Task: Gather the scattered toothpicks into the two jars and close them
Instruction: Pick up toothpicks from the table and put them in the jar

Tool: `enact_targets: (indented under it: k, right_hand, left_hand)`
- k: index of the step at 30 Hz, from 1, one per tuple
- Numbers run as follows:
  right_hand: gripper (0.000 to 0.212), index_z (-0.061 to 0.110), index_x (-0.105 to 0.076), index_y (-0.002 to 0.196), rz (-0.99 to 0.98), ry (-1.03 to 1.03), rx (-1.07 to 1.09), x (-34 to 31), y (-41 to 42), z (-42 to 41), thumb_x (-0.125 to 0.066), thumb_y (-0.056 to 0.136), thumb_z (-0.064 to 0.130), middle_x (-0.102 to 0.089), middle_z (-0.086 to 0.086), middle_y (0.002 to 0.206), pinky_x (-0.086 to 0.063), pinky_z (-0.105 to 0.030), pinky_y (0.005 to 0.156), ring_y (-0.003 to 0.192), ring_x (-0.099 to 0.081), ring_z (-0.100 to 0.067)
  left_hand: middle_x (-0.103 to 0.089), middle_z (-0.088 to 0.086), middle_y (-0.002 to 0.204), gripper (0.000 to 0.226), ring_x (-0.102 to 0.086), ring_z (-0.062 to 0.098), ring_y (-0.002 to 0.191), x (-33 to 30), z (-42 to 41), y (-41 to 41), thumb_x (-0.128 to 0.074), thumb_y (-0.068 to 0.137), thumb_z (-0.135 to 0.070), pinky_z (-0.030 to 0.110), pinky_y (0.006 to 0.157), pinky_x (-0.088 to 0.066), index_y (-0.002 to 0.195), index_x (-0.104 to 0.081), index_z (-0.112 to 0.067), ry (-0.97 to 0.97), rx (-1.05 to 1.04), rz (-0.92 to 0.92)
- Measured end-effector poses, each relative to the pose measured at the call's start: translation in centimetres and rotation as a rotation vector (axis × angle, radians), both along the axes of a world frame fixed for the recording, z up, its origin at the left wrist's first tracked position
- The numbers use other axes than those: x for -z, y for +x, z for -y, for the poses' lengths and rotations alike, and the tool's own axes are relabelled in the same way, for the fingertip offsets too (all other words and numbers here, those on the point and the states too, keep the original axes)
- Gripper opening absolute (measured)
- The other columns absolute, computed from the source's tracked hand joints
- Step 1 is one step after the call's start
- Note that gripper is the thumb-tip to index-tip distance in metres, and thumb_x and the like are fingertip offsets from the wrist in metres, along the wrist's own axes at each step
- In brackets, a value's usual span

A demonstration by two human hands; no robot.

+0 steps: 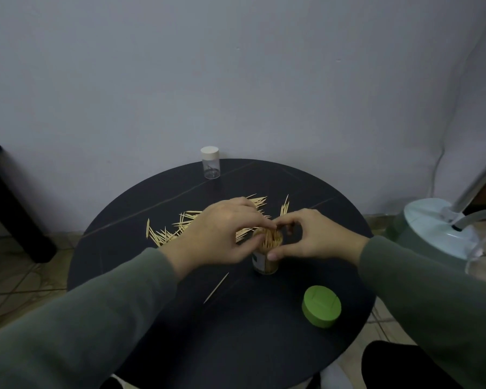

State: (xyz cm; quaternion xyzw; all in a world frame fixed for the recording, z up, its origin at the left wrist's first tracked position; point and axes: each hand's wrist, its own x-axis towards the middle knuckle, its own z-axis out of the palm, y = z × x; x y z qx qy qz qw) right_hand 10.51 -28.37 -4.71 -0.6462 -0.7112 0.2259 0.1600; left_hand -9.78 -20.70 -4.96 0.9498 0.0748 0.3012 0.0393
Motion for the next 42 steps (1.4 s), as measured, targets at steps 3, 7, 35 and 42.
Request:
enact_targets:
  k: [3,7,35,42]
  right_hand:
    - [0.068,0.039,-0.057,0.123,-0.005,-0.007,0.002,0.0,0.0,-0.1,-0.069,0.062,0.066,-0.059,0.018,0.110,-0.041,-0.036,0.098,0.105,-0.051,-0.007]
    - [0.057,0.044,-0.057,0.113,-0.024,-0.008,-0.005,0.0,0.0,-0.1,-0.068,0.061,0.066,-0.059,0.018,0.107,-0.040,-0.034,0.096,0.102,-0.051,-0.004]
    - [0.068,0.034,-0.053,0.130,0.059,0.007,-0.031,-0.5,-0.1,0.1,-0.074,0.069,0.057,-0.052,0.019,0.109,-0.039,-0.024,0.087,0.098,-0.049,-0.004]
    - [0.056,0.039,-0.042,0.139,0.419,-0.072,-0.056,-1.1,0.8,-0.1,-0.064,0.089,0.025,-0.048,0.015,0.135,-0.021,-0.037,0.111,0.115,-0.038,-0.002]
  left_hand:
    - [-0.069,-0.006,0.097,0.030,-0.059,0.011,0.101,-0.3,0.1,-0.2,-0.060,0.085,-0.028,0.034,0.081,-0.053,0.112,-0.071,-0.022,-0.108,-0.031,-0.050]
    - [-0.062,-0.007,0.126,0.048,-0.038,0.009,0.136,-0.3,-0.3,-0.7,-0.057,0.086,-0.034,0.039,0.106,-0.040,0.134,-0.055,-0.032,-0.088,-0.081,-0.273]
    - [-0.043,-0.008,0.148,0.045,-0.035,0.015,0.136,0.2,0.0,-2.2,-0.050,0.092,-0.051,0.037,0.109,-0.035,0.133,-0.057,-0.031,-0.025,-0.056,-0.265]
    - [-0.060,-0.018,0.091,0.016,-0.056,0.003,0.089,-1.5,-0.6,-3.0,-0.061,0.086,-0.051,0.023,0.073,-0.047,0.091,-0.064,-0.036,-0.236,-0.409,-0.487]
